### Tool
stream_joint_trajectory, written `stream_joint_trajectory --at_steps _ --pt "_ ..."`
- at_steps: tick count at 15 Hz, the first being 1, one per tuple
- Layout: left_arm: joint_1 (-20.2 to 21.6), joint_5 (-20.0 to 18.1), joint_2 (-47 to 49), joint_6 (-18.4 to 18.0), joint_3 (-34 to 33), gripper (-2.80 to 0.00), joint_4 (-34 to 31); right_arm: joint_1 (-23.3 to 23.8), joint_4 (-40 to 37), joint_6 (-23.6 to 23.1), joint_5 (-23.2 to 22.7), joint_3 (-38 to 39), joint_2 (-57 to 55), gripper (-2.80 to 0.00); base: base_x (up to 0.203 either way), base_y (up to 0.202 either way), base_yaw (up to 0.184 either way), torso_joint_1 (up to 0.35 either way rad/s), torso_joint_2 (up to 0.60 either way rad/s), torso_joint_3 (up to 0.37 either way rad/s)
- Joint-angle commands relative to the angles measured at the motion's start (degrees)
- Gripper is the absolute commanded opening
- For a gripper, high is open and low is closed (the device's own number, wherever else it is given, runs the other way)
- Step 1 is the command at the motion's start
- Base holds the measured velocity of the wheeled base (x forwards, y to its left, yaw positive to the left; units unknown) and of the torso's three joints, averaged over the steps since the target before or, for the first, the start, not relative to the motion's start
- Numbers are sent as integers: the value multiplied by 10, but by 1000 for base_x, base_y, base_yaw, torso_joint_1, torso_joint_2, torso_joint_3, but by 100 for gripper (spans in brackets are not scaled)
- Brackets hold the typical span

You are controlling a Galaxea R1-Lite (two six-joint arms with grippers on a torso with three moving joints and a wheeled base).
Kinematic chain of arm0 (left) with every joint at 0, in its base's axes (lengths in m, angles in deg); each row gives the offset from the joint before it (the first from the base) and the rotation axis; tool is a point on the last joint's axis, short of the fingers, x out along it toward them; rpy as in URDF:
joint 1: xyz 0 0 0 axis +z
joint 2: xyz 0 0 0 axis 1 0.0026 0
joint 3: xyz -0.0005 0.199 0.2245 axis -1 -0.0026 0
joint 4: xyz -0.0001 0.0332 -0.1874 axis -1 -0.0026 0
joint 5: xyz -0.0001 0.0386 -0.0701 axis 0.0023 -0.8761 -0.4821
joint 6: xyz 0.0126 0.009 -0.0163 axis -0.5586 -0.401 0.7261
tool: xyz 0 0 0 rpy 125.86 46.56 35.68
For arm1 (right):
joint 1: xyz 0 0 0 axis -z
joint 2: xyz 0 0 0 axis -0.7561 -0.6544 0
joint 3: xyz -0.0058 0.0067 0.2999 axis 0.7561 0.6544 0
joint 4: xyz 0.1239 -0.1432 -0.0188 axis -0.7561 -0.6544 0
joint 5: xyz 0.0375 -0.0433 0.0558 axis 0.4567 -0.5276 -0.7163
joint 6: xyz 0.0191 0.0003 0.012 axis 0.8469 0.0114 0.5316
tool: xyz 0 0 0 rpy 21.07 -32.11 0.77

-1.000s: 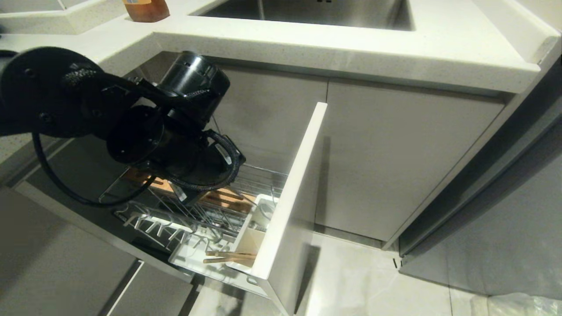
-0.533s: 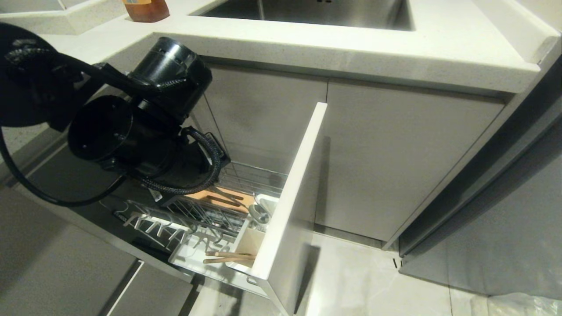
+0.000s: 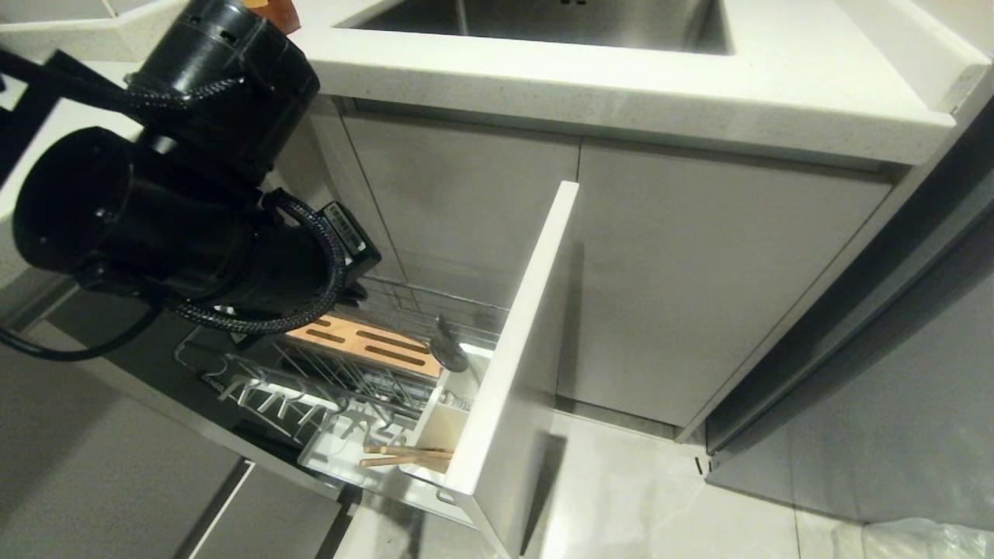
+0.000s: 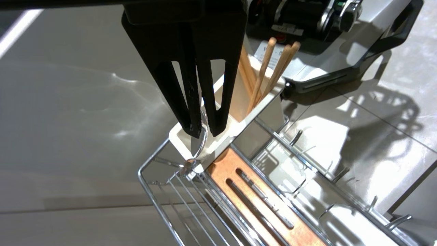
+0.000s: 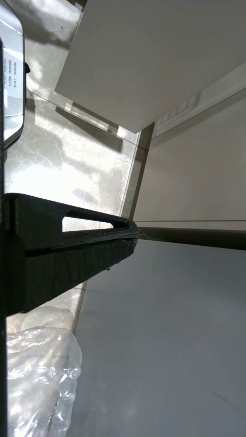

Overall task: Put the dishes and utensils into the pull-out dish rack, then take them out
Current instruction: Take the spoon out of the cupboard

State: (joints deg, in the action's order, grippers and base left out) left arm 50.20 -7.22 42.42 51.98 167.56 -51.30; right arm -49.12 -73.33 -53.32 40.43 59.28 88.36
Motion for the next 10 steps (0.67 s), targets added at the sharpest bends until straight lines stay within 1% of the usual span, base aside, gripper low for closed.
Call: stream_joint_trajectory --at_steps 1,4,10 --pt "-10 2 -15 4 5 -280 -7 0 0 0 0 0 0 -280 0 0 0 0 0 0" --pt "-17 2 -45 3 11 -280 -7 0 0 0 0 0 0 -280 0 0 0 0 0 0" --pt "-22 0 -134 -42 44 -280 -6 0 0 0 0 0 0 -280 0 0 0 0 0 0"
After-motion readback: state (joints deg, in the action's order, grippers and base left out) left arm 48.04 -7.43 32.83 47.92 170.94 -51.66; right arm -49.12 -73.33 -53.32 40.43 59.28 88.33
